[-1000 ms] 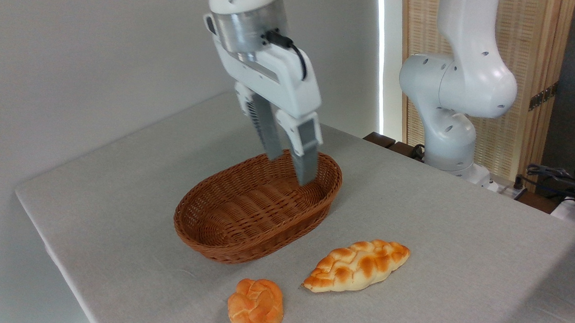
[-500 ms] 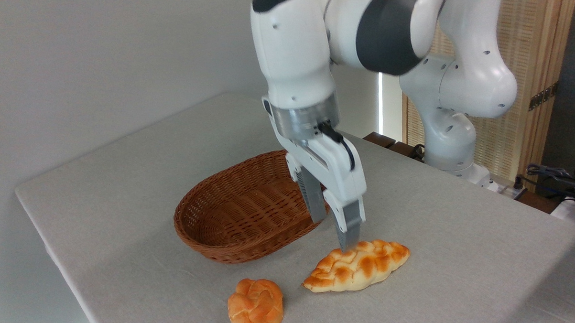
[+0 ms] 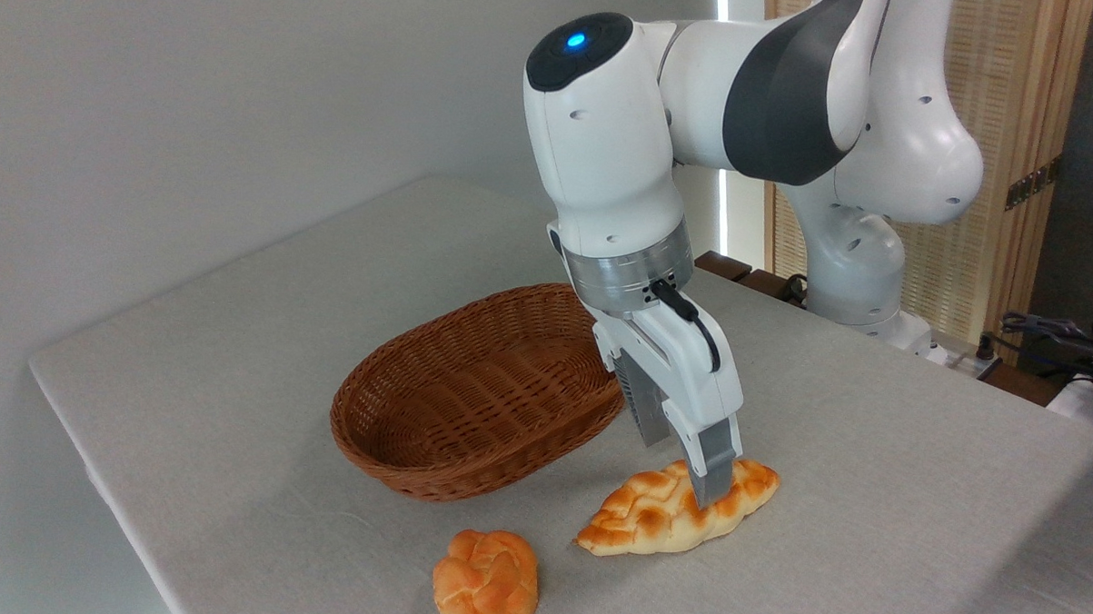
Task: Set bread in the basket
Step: 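Lower the gripper onto the braided roll and close on its middle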
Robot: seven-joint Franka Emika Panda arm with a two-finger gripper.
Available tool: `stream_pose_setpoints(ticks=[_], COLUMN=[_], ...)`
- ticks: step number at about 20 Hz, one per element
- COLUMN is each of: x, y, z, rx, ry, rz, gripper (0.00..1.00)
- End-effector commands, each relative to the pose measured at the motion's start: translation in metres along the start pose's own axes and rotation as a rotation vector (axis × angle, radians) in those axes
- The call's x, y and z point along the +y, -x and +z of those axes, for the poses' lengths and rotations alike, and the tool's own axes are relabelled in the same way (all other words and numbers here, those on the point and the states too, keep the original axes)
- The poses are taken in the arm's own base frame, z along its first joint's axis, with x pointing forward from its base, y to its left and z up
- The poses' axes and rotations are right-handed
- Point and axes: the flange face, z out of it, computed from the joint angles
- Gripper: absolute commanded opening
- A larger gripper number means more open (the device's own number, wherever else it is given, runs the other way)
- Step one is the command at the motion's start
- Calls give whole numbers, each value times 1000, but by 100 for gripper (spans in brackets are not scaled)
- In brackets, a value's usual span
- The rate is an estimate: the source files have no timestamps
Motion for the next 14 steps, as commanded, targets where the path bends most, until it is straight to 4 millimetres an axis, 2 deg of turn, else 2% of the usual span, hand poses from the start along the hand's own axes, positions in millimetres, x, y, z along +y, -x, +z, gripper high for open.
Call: stream_pose_setpoints(ticks=[1, 4, 10, 14], x=[3, 2, 4, 4], y=[2, 6, 2, 0], z=[10, 11, 33, 37], rx=[-5, -61, -66, -67], ry=[-24, -42, -25, -24], rz=[25, 51, 58, 62], gripper=[100, 100, 100, 100])
